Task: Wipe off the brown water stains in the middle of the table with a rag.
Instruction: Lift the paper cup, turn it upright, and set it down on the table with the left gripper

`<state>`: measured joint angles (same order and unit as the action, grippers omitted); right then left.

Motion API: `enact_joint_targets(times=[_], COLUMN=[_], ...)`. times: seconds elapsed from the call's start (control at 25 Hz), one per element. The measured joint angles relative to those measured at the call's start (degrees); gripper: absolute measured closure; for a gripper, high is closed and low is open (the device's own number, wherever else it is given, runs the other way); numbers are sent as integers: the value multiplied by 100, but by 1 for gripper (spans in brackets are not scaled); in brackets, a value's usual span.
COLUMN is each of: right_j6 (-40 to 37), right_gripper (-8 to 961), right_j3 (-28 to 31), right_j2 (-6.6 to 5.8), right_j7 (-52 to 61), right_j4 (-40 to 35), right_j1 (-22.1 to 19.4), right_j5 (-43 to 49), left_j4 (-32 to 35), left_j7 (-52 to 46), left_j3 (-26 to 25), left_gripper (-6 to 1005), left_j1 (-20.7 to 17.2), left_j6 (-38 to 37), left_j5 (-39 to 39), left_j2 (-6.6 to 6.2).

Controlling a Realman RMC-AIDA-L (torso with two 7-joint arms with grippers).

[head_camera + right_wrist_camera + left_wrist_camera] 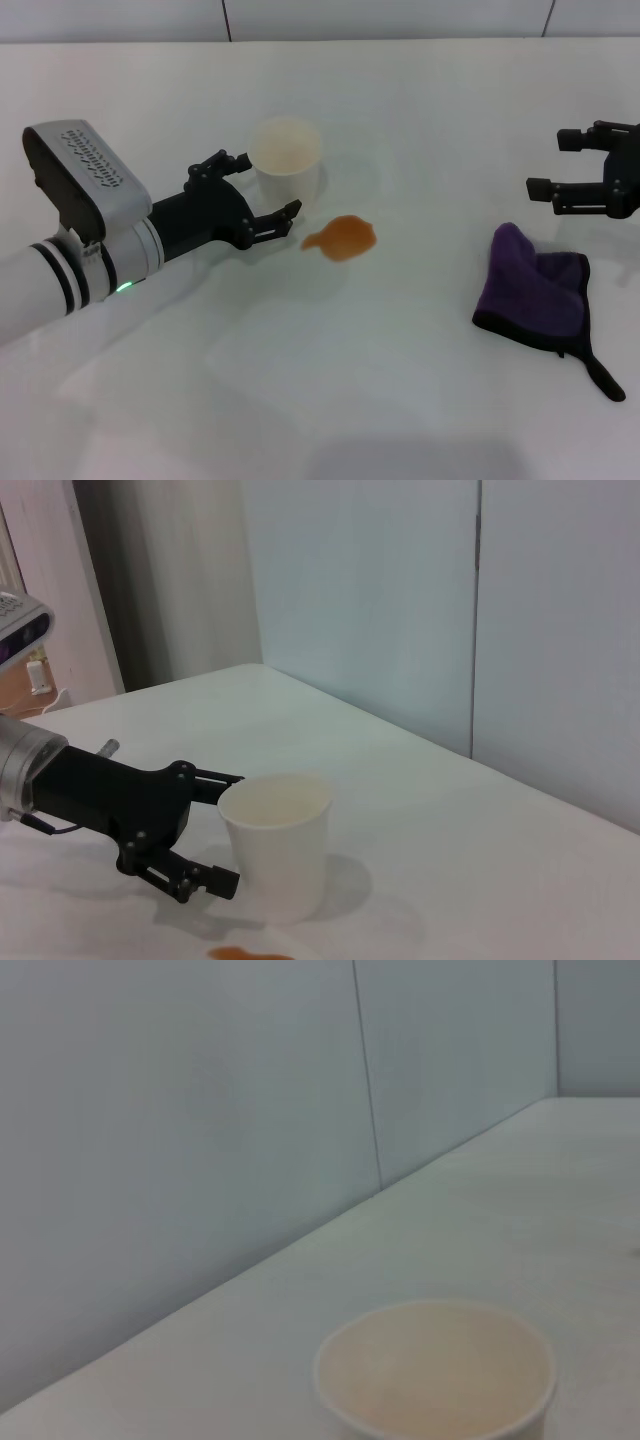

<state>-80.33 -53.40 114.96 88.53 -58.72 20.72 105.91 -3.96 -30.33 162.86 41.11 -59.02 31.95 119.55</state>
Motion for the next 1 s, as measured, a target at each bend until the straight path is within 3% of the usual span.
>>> enact_joint_targets(times=[0.12,0.72,1.0], right_j6=[2,58,68], right_gripper=[128,128,128], right_j3=[13,-4,-2], right_j2=[0,0,6], right_j7=[0,7,17], right_j4=[0,1,31], right_j1=[2,2,-3], right_j5=[0,9,9], left_j4=[2,-100,-484], left_j7=[0,-306,-599], left_j3=[0,-18,0], left_gripper=[110,110,110], left_j1=[2,-94,-169], left_j6=[-20,-47,-569], left_j5=[0,28,31], left_j2=[1,-28,-36])
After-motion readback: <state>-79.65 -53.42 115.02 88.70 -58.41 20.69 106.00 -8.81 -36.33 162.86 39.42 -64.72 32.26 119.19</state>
